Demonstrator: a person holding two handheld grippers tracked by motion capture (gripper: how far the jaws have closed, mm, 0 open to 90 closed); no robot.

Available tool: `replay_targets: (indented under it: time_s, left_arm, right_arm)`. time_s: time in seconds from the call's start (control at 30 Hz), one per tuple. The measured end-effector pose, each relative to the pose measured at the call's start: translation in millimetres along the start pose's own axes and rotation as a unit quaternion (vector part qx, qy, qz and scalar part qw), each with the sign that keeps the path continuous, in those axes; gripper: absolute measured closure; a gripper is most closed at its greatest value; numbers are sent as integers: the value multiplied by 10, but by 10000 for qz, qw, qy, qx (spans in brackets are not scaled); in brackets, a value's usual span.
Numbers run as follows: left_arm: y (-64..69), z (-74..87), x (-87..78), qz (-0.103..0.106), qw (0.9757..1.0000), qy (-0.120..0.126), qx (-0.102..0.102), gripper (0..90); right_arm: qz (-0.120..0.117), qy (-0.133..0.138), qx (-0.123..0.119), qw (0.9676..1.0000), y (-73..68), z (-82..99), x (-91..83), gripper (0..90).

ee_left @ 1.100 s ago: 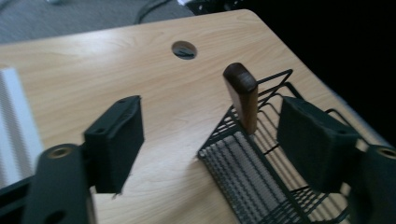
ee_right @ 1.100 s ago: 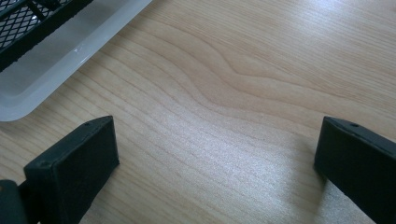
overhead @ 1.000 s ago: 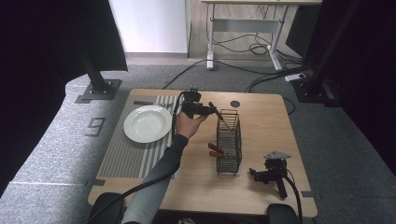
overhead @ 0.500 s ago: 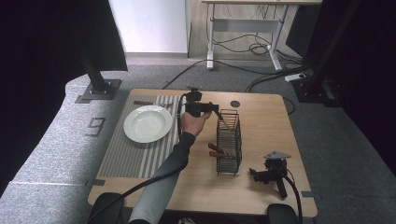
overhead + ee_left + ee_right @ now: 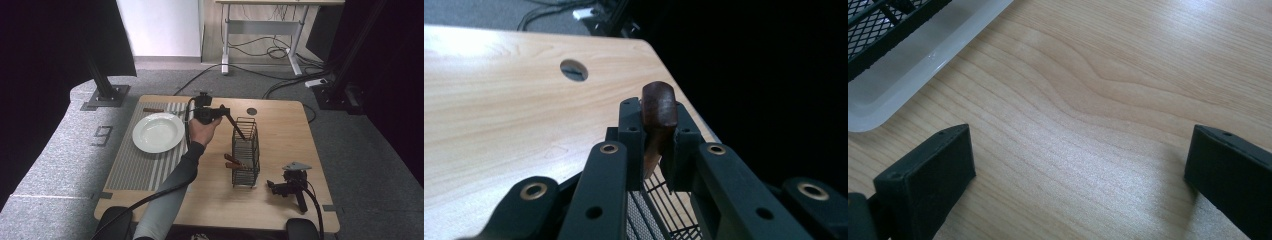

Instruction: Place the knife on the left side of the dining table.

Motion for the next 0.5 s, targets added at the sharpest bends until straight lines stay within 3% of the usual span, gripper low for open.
replay_targets:
  time_s: [0.27, 0.5]
  left_arm:
    - [69, -83, -337, 167, 9993, 305, 142, 804]
    - [114, -140, -645, 164, 9982, 524, 243, 804]
  right_arm:
    - [-2, -5, 7, 10000, -1, 0, -1, 0]
    - [-6, -7, 16, 10000, -2, 0, -1, 0]
Point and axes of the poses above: each handheld gripper's, and its own axes: x roughly forward along the jaws, z roughly out of its underside, y roughly to its right, the point moved 5 cm from there along x, roughly forward along the jaws, and after that the axes turned 8 degrees about -y, right-handed, at the moved point
